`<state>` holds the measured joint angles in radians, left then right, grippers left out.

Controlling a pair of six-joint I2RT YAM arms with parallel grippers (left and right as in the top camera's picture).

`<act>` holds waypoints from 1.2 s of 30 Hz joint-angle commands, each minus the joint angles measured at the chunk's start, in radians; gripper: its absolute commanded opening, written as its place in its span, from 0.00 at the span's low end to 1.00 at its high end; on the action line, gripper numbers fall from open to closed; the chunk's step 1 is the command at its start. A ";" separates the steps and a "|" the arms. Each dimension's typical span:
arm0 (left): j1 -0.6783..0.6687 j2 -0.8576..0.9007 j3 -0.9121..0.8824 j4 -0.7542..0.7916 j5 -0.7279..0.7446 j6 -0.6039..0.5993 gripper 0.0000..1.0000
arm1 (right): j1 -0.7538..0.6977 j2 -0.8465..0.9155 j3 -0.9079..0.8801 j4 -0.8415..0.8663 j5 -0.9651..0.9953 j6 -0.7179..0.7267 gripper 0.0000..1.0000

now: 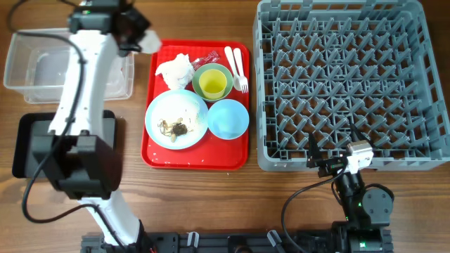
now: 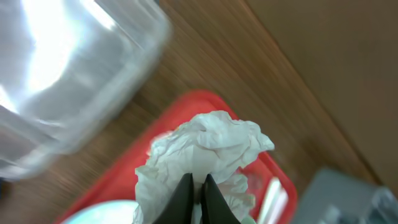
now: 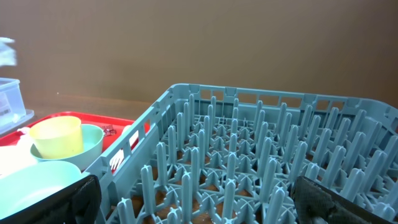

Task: Sort waste into correct bins and load items into the dishwasher rack

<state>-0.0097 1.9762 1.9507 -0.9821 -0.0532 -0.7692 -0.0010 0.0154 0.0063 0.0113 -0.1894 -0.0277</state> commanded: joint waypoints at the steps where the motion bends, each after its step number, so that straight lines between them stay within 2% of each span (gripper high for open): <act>1: 0.131 -0.022 0.000 -0.003 -0.085 -0.033 0.07 | -0.003 -0.004 -0.001 0.002 0.010 0.004 1.00; 4: 0.201 0.002 0.000 -0.002 -0.117 -0.057 0.17 | -0.003 -0.004 -0.001 0.002 0.010 0.004 1.00; 5: 0.230 0.016 0.000 0.004 -0.129 -0.060 0.35 | -0.003 -0.004 -0.001 0.002 0.010 0.004 1.00; 6: 0.247 0.024 0.000 0.009 -0.127 -0.059 0.70 | -0.003 -0.004 -0.001 0.002 0.010 0.004 1.00; 7: 0.267 0.034 0.000 0.013 -0.120 -0.059 1.00 | -0.003 -0.004 -0.001 0.002 0.010 0.004 1.00; 12: 0.331 0.047 0.000 0.008 0.006 -0.049 1.00 | -0.003 -0.004 -0.001 0.002 0.010 0.003 1.00; 16: 0.327 0.047 0.000 -0.007 0.230 -0.012 1.00 | -0.003 -0.004 -0.001 0.002 0.010 0.004 1.00; 20: 0.261 0.047 0.000 -0.043 0.434 -0.012 1.00 | -0.003 -0.004 -0.001 0.002 0.010 0.004 1.00; 23: 0.158 0.049 0.000 -0.089 0.392 0.004 1.00 | -0.003 -0.004 -0.001 0.002 0.010 0.004 1.00; 28: 0.006 0.050 -0.001 -0.143 0.212 -0.008 0.97 | -0.003 -0.004 -0.001 0.002 0.010 0.004 1.00; 32: -0.110 0.068 -0.002 -0.153 0.109 -0.110 0.97 | -0.003 -0.004 -0.001 0.002 0.010 0.004 1.00; 36: -0.176 0.101 -0.003 -0.151 0.035 -0.186 0.88 | -0.003 -0.004 -0.001 0.002 0.010 0.004 1.00</act>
<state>-0.1482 2.0308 1.9507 -1.1301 0.1028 -0.8627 -0.0010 0.0154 0.0063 0.0113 -0.1898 -0.0277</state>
